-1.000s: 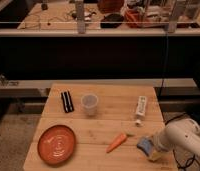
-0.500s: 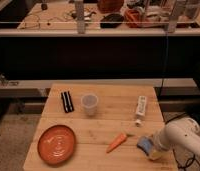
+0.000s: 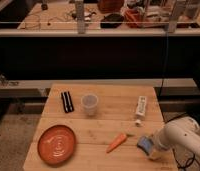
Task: Place the white sponge in the ceramic bowl
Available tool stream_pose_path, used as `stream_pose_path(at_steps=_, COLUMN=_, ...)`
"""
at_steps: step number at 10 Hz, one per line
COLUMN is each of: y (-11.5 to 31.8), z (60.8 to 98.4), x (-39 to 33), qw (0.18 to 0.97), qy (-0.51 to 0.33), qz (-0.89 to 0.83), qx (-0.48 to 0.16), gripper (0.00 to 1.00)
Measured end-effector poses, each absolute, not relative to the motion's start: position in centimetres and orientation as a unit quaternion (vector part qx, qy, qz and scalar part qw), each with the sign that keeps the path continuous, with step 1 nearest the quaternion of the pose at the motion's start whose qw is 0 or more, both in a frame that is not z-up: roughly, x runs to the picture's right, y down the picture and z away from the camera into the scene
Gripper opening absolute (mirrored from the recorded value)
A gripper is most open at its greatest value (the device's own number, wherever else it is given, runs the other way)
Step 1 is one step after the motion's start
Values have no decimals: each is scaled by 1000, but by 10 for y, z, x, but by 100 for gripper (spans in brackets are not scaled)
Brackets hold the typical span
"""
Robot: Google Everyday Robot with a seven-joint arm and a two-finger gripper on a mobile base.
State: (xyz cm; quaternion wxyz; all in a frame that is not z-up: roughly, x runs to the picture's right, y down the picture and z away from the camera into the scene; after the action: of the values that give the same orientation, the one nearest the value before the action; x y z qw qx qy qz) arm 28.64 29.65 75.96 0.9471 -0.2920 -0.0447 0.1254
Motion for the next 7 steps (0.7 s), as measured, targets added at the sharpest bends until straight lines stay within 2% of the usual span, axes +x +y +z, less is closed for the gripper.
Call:
stream_pose_path(at_steps=2, y=296, z=760, x=287, qw=947, qy=-45, qz=126, qx=-291, gripper=5)
stream_pose_path(at_steps=6, y=293, z=761, x=288, qw=949, qy=-45, qz=122, qx=-289, gripper=5)
stream_pose_path(at_steps=7, y=292, z=760, x=287, qw=949, qy=-44, qz=122, qx=-288, gripper=1)
